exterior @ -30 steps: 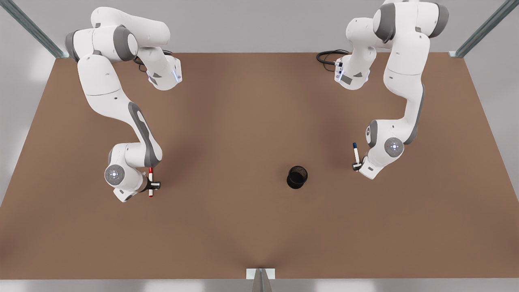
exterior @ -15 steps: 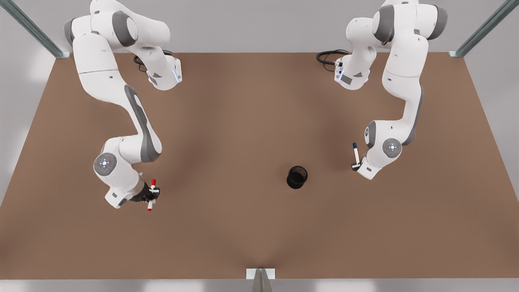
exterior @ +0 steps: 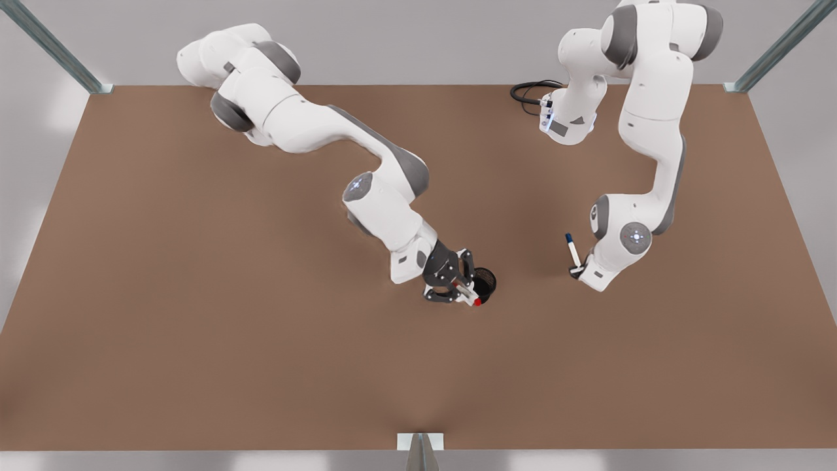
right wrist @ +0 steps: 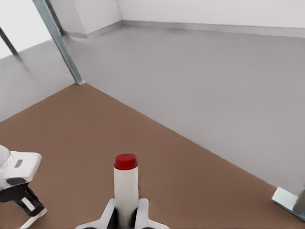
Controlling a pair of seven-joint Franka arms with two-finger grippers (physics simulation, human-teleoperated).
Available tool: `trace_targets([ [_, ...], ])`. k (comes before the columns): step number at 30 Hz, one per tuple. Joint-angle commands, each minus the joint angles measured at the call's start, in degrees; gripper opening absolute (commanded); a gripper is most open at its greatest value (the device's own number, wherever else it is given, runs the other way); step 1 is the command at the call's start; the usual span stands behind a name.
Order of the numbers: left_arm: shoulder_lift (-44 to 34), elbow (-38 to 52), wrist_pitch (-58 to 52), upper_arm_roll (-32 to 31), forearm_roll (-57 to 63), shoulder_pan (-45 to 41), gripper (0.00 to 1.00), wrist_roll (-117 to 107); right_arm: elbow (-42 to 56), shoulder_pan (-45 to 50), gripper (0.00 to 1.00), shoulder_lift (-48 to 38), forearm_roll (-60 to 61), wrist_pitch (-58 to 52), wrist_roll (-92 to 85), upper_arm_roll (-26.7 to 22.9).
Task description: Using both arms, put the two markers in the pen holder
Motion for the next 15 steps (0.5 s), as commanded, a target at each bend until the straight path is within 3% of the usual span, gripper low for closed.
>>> trace_targets([
  [1, -0.8, 1.3, -4.2, 0.0, -0.6, 0.2, 0.21, 1.3, 4.3, 5.6, 0.21, 2.1, -0.4, 1.0, 7.1, -5.2],
  [7, -3.4, 8.5, -20.1, 0.3, -0.6, 0.3, 0.21, 1.5, 7.6, 11.8, 0.21, 8.6, -0.4, 6.8, 8.1, -8.1],
  [13, -5.2, 12.8, -29.6, 0.4, -0.6, 0.3, 0.21, 1.5, 7.0, 11.9, 0.21, 12.5, -0.5, 12.9, 5.6, -9.8],
  [15, -5.3, 17.9, -36.0, 0.8, -0.6, 0.3, 0.21, 1.5, 6.4, 12.1, 0.21, 14.6, -0.6, 16.8, 5.4, -10.0],
])
